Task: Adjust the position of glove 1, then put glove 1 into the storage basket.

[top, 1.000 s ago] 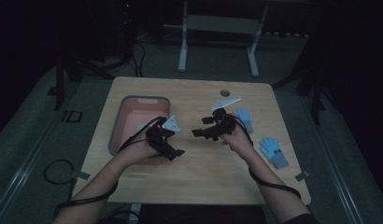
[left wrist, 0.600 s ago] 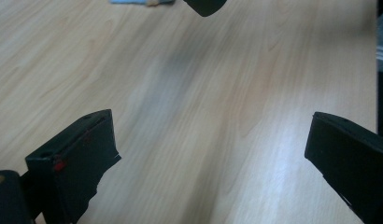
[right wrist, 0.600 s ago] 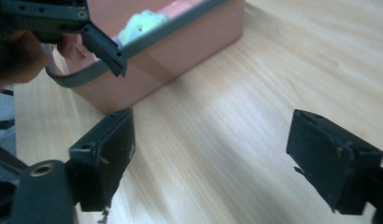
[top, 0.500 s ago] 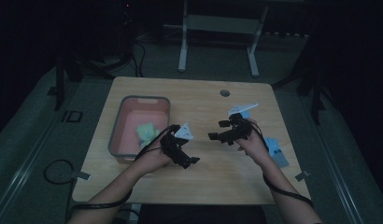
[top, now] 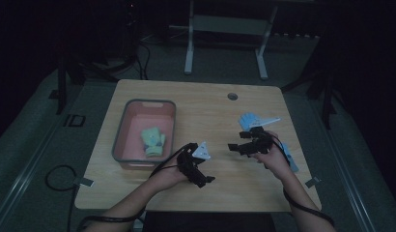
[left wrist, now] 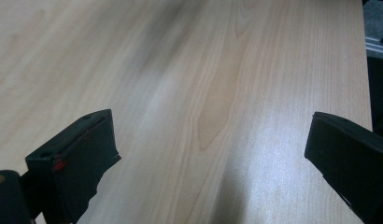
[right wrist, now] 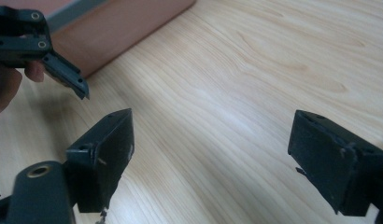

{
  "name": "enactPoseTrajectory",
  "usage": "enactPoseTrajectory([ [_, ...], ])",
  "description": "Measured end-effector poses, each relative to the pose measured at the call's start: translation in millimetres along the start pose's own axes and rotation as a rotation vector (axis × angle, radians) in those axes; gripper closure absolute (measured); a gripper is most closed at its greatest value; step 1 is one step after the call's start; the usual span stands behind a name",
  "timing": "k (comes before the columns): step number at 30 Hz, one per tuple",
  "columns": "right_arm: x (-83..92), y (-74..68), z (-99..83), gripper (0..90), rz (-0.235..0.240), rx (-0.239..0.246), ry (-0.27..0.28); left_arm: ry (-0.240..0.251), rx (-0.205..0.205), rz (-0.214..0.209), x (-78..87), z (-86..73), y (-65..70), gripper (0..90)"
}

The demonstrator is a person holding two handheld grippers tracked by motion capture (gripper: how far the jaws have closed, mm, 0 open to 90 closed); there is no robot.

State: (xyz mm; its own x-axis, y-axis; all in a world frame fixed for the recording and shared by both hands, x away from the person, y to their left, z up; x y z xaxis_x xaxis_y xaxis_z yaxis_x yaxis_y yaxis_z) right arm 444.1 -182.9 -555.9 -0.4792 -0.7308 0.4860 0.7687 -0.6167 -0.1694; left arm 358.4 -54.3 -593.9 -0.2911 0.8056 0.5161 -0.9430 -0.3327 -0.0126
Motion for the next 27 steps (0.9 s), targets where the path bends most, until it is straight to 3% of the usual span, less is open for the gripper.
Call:
enactPoseTrajectory([
  [17, 33.7, 27.1, -36.9, 27.3, -0.084, -0.002, 0.001, 0.044, 0.011, 0.059, -15.5, -23.0, 5.5, 2.5],
  [27, 54.6, 54.6, -40.3, 34.7, -0.183, -0.008, 0.032, 0.092, 0.036, 0.105, -12.2, -26.9, 6.1, 2.5],
])
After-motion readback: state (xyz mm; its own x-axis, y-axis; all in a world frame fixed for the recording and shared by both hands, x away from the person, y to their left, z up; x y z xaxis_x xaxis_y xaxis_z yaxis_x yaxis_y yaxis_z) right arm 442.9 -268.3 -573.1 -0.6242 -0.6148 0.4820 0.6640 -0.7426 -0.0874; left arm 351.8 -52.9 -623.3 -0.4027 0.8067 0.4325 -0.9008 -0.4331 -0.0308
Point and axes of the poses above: each handheld gripper's, and its own axes: x roughly backward along the jaws, z roughly out of its top, y roughly to its right, the point moved 10 cm from there along -x, roughly forward along the jaws, and after that the axes turned 12 degrees about y, right-handed, at the moved point
